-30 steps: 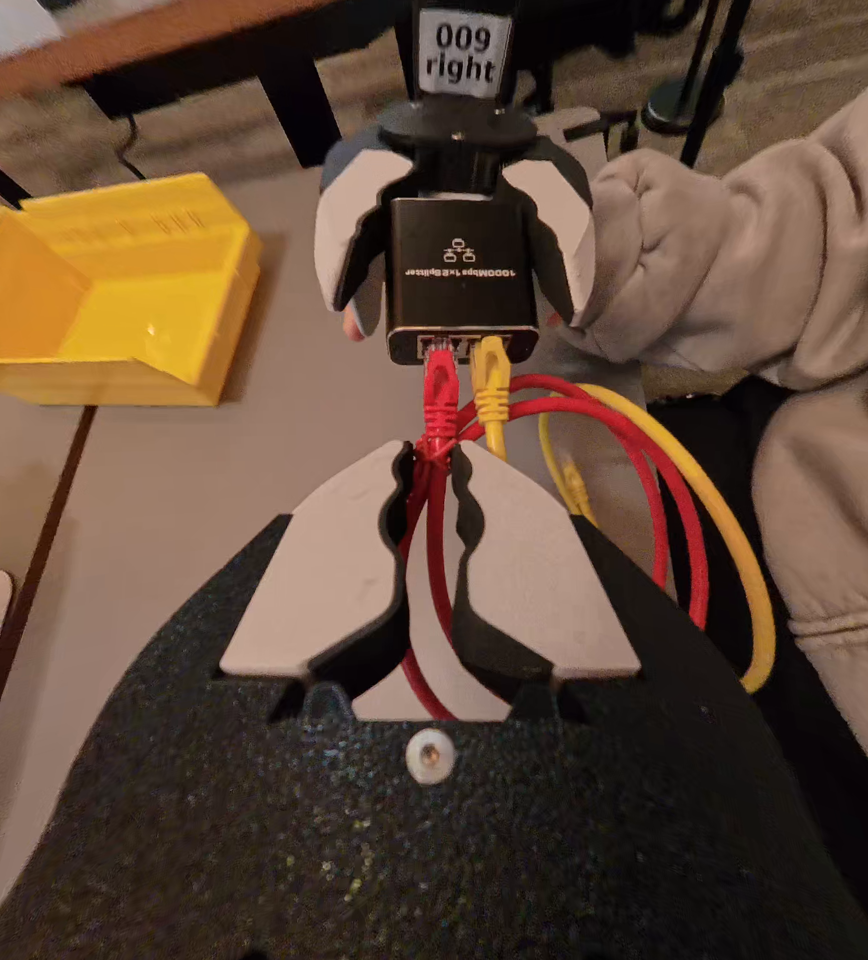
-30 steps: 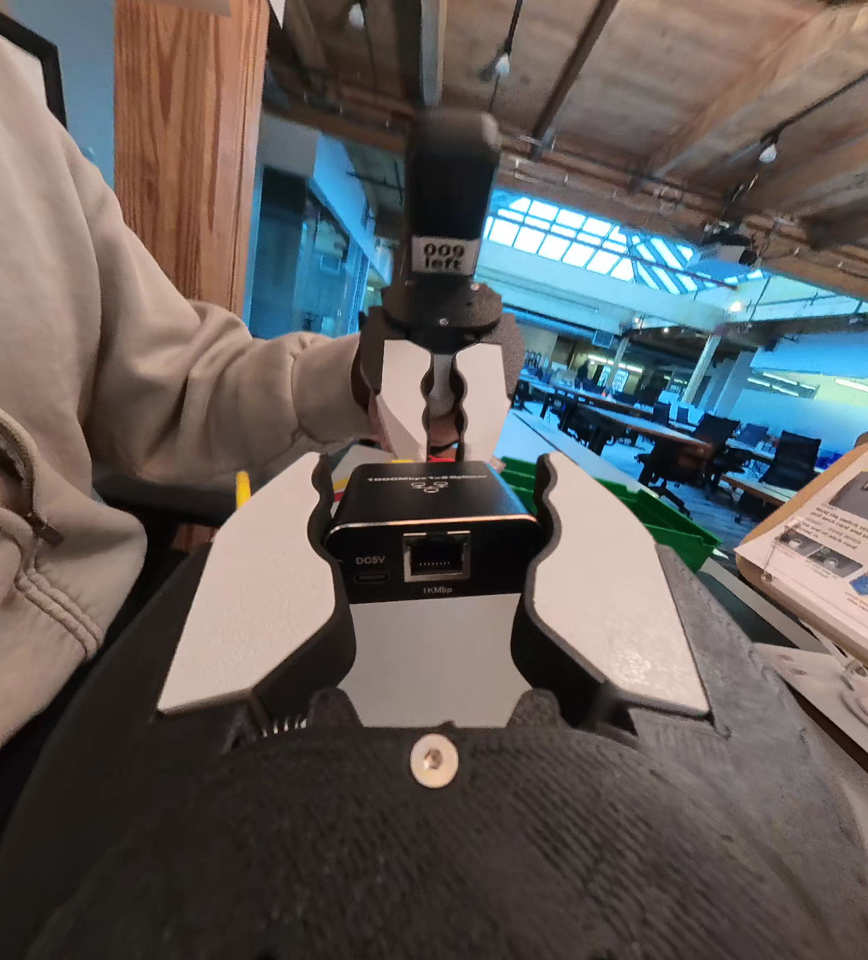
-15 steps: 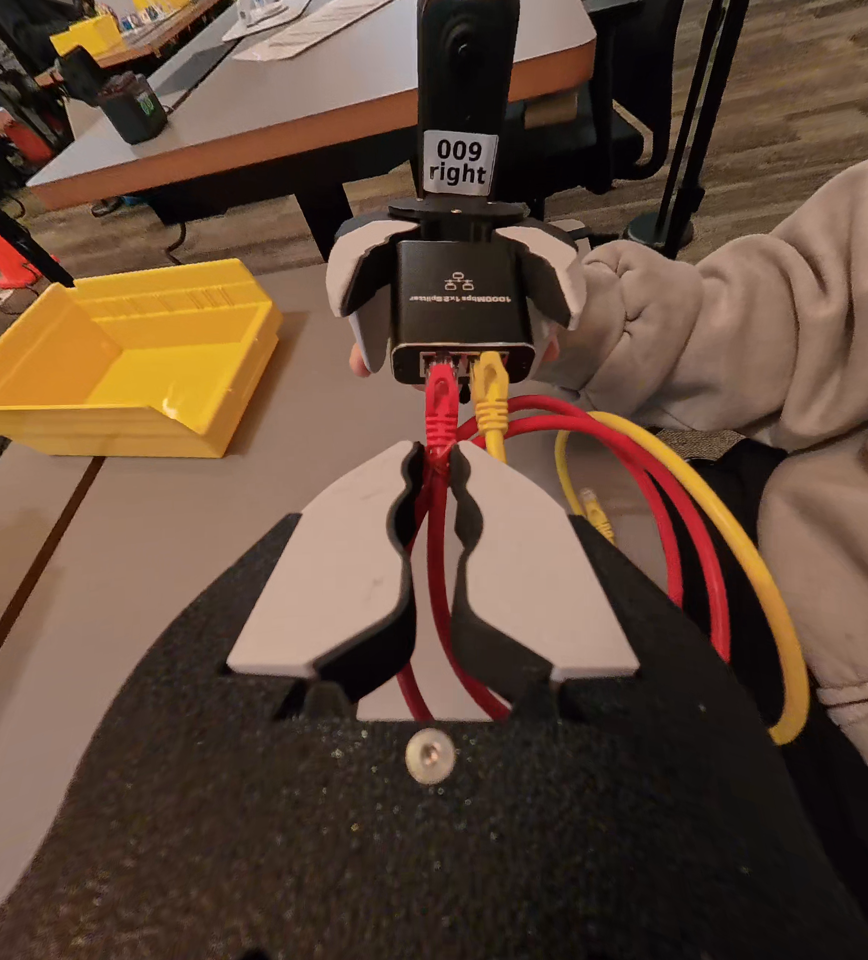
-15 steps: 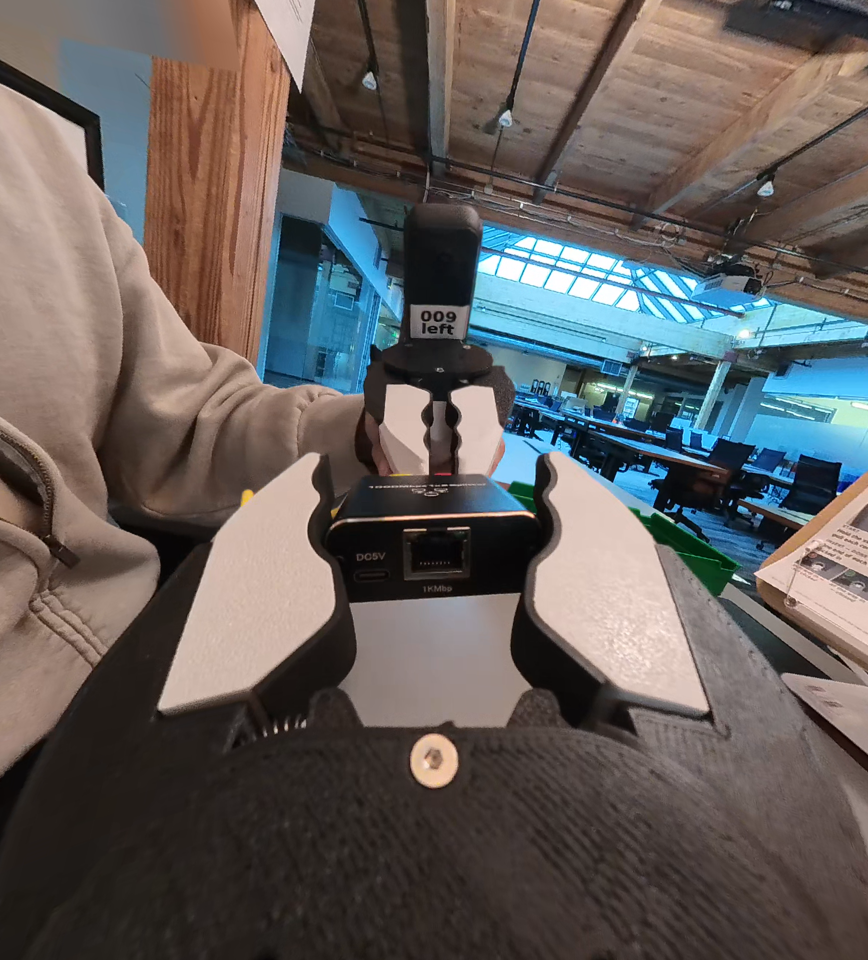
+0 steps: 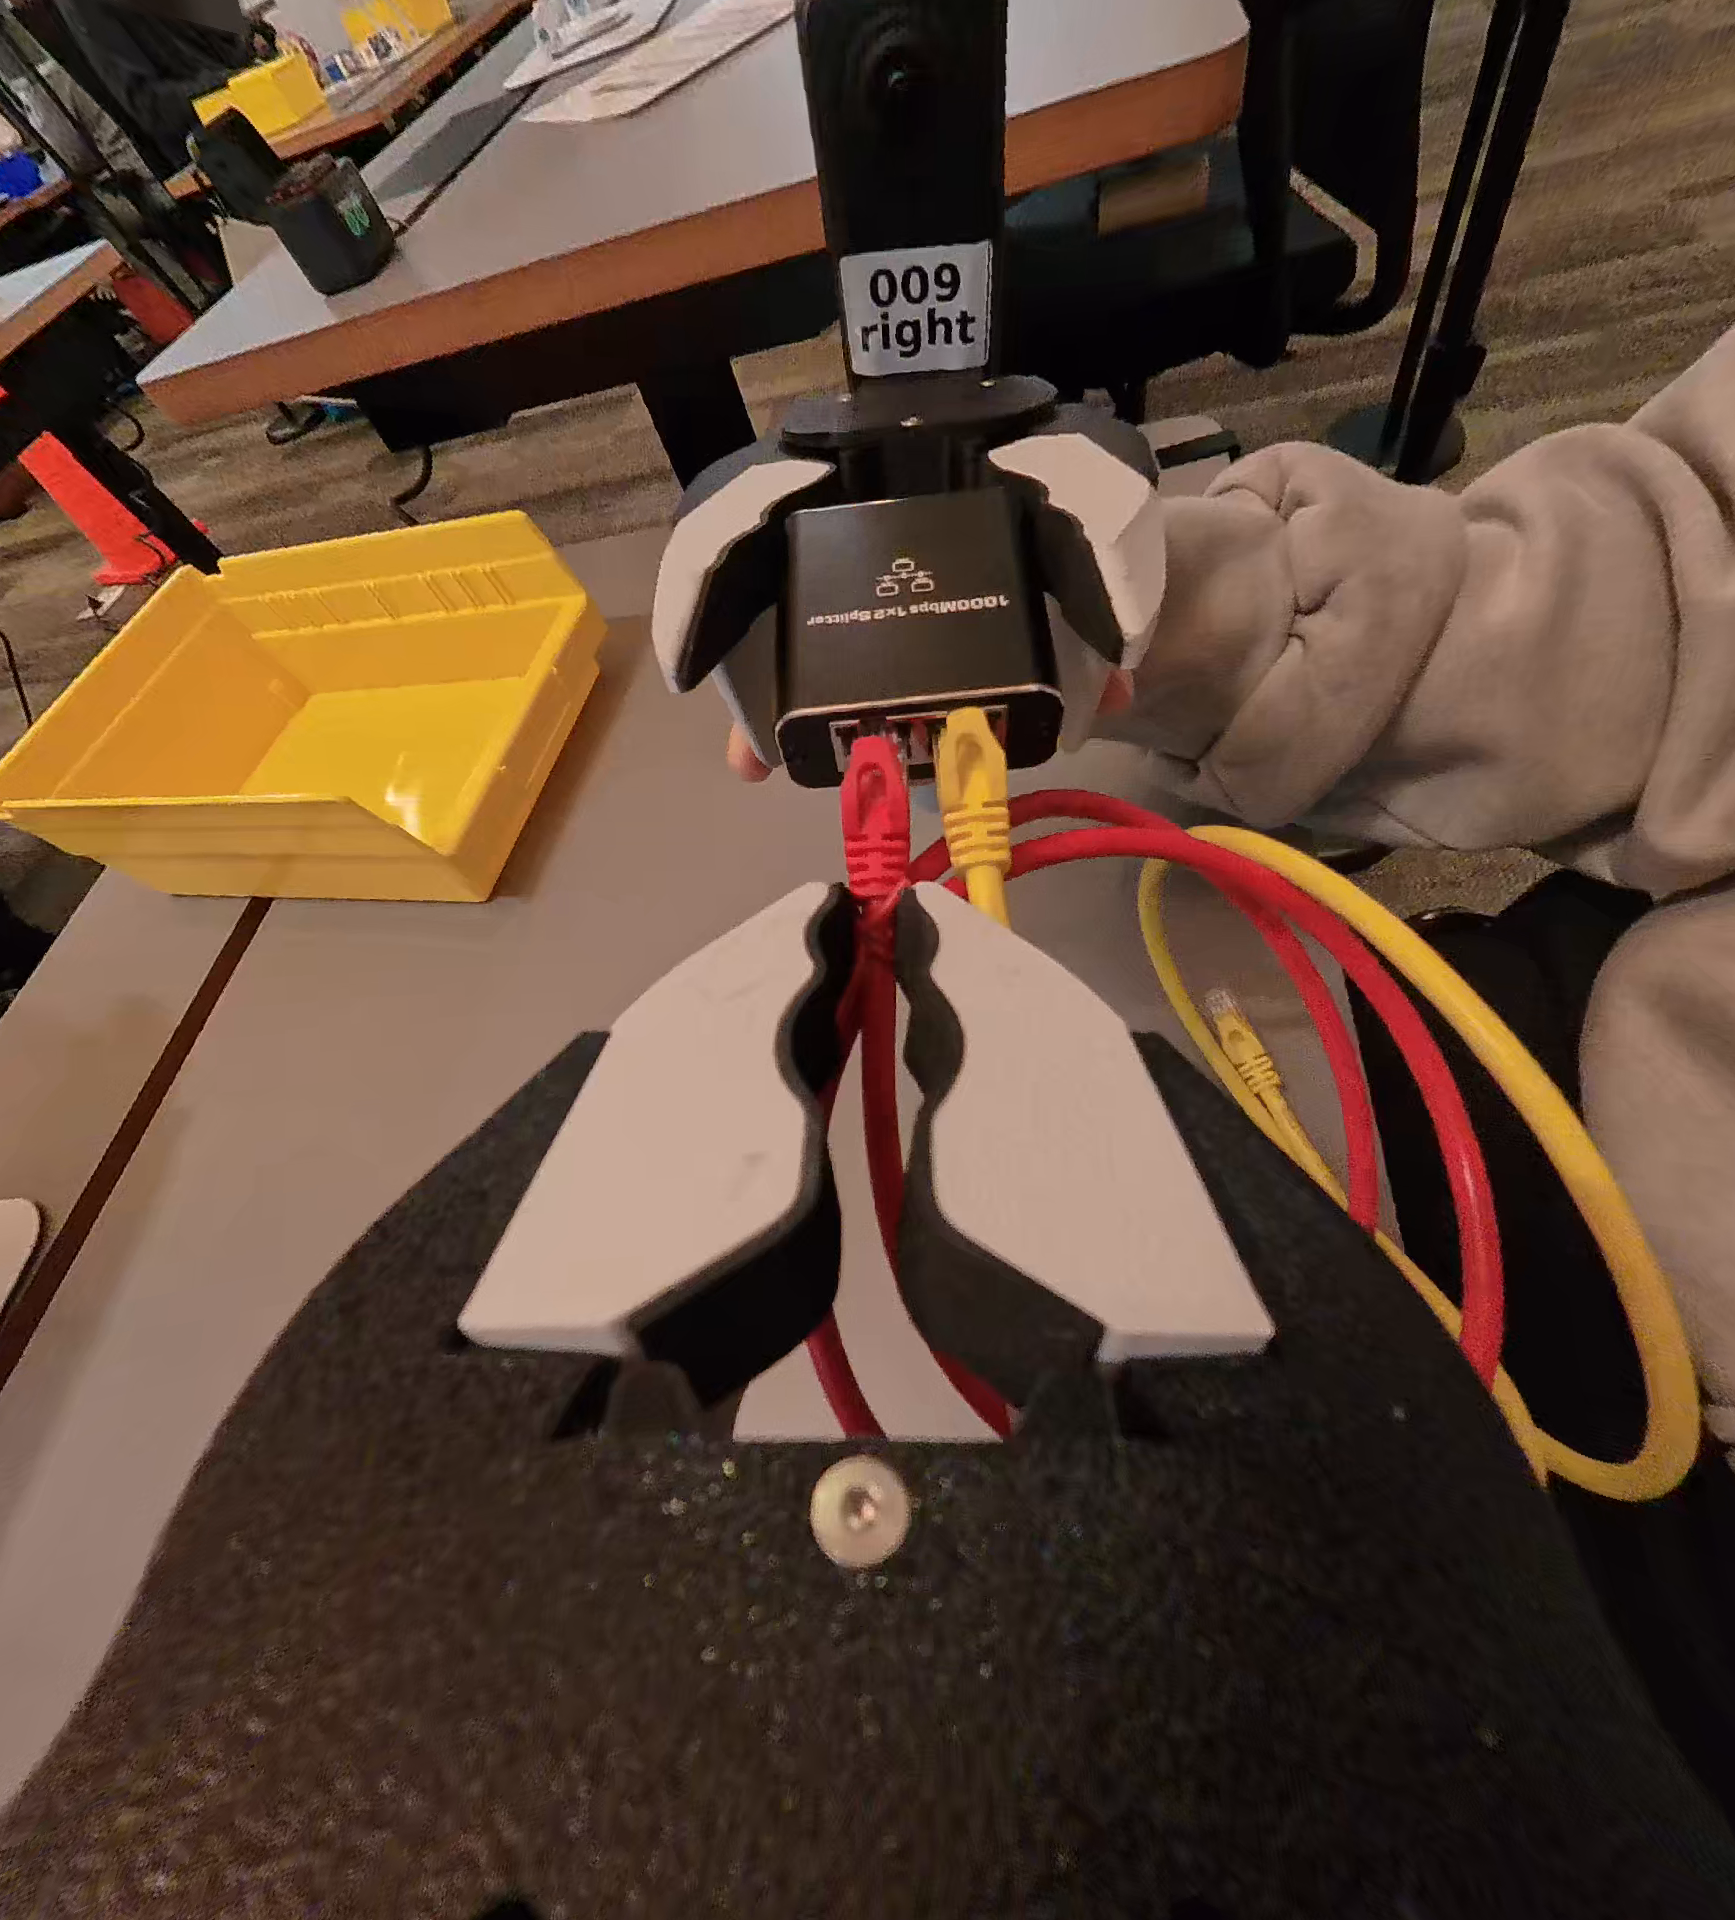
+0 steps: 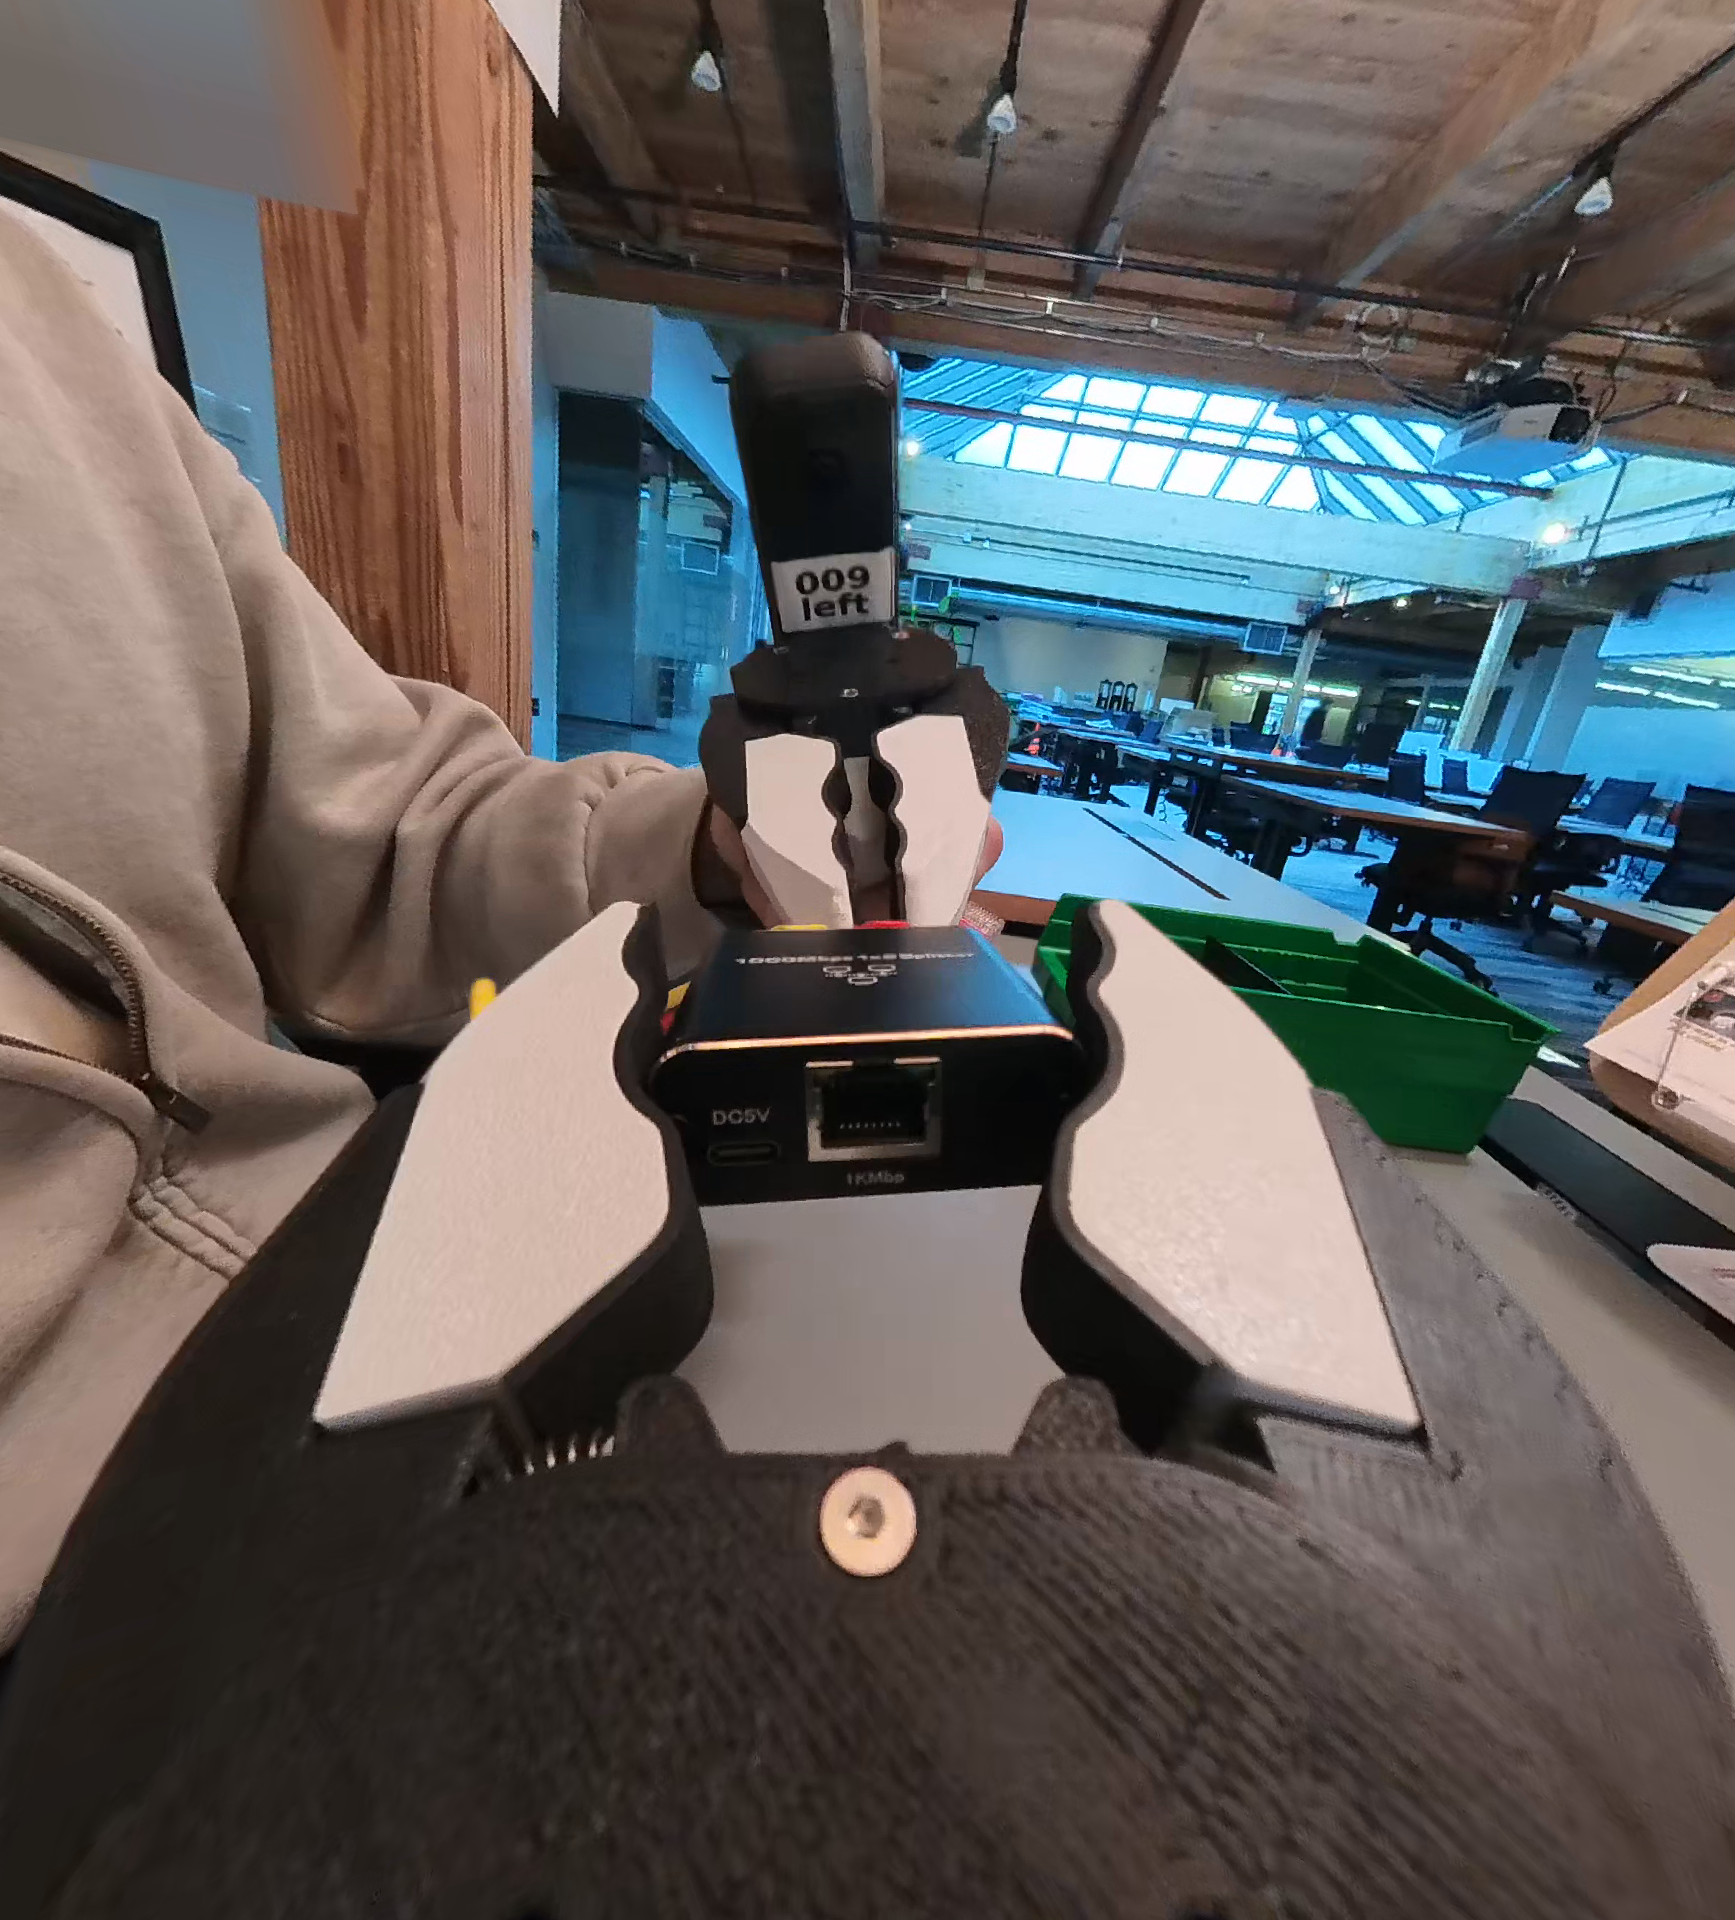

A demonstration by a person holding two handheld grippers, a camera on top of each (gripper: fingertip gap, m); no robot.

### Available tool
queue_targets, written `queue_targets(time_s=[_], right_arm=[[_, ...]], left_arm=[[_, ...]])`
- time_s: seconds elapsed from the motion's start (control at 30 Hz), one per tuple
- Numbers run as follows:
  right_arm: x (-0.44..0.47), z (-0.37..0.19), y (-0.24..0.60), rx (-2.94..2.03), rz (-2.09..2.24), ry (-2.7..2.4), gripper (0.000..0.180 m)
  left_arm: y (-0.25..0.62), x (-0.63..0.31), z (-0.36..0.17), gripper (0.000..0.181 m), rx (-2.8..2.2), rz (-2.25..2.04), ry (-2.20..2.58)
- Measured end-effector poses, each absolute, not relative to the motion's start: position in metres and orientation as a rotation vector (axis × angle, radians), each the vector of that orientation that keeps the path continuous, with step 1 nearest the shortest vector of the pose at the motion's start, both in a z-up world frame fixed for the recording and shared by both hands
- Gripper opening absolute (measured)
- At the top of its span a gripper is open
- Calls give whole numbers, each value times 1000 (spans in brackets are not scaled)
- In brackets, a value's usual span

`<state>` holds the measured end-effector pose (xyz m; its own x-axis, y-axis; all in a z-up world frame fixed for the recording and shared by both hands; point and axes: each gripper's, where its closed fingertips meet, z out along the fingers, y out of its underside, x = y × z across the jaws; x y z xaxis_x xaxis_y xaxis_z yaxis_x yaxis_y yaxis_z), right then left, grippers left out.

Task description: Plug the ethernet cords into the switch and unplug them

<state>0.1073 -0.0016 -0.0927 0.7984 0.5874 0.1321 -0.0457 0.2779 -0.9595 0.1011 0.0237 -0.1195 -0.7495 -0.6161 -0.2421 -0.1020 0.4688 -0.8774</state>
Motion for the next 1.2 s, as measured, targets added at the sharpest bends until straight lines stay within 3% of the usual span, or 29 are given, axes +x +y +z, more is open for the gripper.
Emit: queue_targets(time_s=[0.57,1.03,1.2], right_arm=[[106,-97,7,-1322,386,-519,76],[104,-108,13,-1364,318,-571,76],[123,-107,13,-1398,202,-512,76]], left_arm=[[27,102,-97,7,-572,-1176,2186],[33,100,-108,8,-545,-1132,2224],[58,109,-82,27,-727,-1269,1983]])
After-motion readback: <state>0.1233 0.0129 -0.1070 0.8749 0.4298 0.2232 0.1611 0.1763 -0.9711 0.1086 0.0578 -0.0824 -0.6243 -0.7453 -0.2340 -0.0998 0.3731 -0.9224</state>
